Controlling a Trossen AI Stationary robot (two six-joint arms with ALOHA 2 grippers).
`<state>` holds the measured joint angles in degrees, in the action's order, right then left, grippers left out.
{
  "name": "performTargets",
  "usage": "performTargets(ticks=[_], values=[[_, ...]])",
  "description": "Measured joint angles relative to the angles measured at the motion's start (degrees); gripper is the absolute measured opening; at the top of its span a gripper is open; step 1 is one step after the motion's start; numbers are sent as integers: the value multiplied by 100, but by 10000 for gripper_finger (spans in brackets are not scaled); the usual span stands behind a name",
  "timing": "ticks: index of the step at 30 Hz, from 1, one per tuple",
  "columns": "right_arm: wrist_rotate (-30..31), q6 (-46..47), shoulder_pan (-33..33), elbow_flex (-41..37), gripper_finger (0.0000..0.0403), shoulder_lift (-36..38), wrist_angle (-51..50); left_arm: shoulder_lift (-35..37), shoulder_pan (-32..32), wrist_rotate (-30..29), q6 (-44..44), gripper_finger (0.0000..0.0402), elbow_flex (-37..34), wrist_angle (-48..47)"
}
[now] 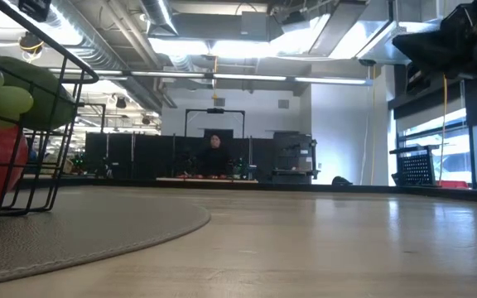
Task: Build produce basket
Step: Return to Home Position
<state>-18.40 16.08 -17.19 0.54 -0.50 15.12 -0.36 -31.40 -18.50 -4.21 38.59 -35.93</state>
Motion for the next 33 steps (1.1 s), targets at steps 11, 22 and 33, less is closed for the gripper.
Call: performTargets(ticks=[11,22,33], values=[[-122,-309,0,4,0,-1,-929,0,-1,263,43,1,-960,500],[-126,-624,0,7,0,-4,-1166,0,0,380,739,2,-1866,1442],[-121,-1046,0,7,0,-4,-1166,2,-2,815,1050,1,-2870,2811]])
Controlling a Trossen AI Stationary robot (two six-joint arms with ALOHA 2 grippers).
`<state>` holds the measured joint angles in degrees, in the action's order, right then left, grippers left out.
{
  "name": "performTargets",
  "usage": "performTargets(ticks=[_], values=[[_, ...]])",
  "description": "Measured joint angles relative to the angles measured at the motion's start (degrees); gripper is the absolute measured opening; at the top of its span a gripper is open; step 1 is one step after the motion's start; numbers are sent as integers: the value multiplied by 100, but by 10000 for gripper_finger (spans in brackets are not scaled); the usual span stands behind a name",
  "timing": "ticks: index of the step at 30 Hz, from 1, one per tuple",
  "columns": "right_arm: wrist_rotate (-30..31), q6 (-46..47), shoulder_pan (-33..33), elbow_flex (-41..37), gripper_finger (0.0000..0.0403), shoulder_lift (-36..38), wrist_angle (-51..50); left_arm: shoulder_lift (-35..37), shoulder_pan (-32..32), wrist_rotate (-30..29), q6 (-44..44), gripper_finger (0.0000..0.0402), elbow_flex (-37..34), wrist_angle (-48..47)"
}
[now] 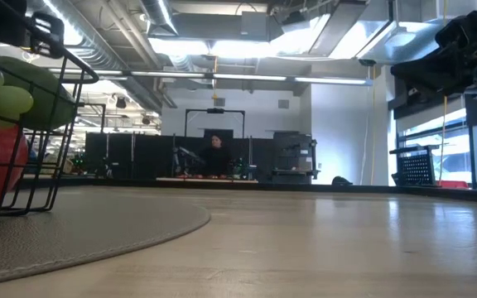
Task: Build produce basket
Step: Return to Home Position
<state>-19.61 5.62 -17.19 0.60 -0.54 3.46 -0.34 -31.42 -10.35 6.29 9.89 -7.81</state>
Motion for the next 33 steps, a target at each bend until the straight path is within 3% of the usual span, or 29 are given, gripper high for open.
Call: performTargets(ticks=[12,33], values=[[1,-19,2,0,0,0,2,-4,2,48,-140,3,-939,1024],[1,9,0,0,0,4,2,-2,2,66,2,23,-944,1016]])
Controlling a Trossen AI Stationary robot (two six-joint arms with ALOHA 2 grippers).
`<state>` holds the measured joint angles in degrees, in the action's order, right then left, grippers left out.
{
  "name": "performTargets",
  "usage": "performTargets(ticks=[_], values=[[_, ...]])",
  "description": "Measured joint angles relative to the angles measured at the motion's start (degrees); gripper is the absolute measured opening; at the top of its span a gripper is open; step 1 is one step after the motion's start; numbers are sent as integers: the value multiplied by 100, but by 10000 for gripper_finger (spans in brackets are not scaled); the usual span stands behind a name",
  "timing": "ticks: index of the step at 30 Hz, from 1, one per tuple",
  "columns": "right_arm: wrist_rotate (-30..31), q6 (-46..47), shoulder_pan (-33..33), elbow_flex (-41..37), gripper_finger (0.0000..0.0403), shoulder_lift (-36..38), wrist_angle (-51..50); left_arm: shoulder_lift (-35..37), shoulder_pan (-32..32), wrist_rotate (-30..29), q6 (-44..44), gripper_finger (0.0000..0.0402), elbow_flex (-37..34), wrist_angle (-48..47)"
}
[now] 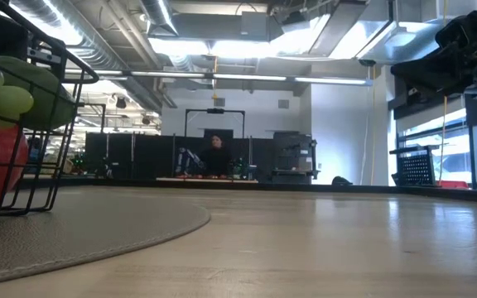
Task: Build produce basket
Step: Return to Home Position
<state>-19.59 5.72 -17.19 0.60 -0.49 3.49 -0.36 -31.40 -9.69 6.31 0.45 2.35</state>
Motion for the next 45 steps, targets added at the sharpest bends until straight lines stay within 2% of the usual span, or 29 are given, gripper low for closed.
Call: performTargets(ticks=[21,45], values=[[2,0,1,0,0,0,-1,0,0,-3,-7,1,0,-7],[2,0,1,0,1,0,-2,0,0,-4,-7,28,0,-9]])
